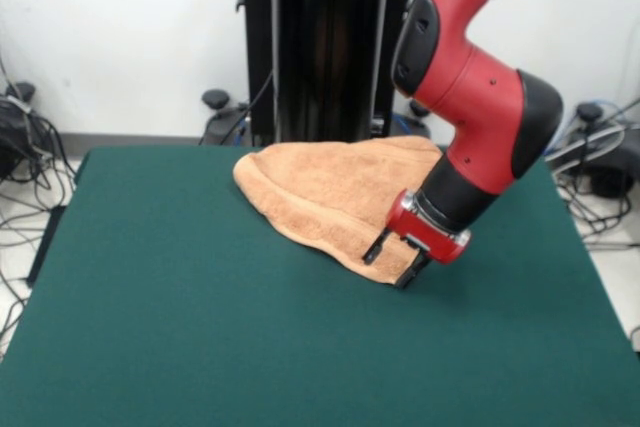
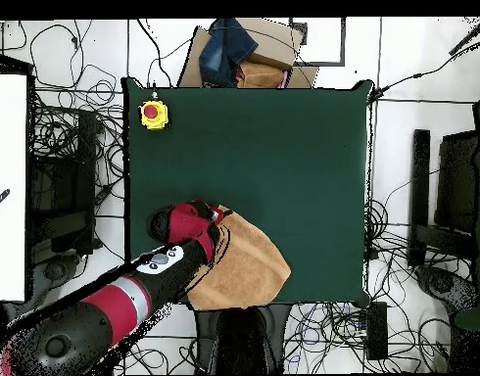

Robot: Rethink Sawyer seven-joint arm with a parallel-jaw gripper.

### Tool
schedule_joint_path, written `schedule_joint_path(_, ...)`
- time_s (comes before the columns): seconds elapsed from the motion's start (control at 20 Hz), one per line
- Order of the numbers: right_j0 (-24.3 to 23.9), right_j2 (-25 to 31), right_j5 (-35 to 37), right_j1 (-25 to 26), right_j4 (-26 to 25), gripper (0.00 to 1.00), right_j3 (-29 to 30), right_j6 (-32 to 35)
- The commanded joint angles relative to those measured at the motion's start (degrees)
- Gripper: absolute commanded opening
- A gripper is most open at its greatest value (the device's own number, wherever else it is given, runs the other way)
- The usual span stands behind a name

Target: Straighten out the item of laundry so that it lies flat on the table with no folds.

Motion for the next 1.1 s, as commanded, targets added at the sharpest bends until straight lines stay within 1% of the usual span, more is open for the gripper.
schedule_joint_path(0.05,-1.65,9.33,-0.88,3.52,-3.34,1.0,-0.14,8.53)
schedule_joint_path(0.6,-2.33,10.21,-0.95,3.19,-5.17,1.0,-0.36,8.17)
schedule_joint_path(1.1,-1.5,10.68,-1.04,3.29,-4.86,1.0,-0.36,9.27)
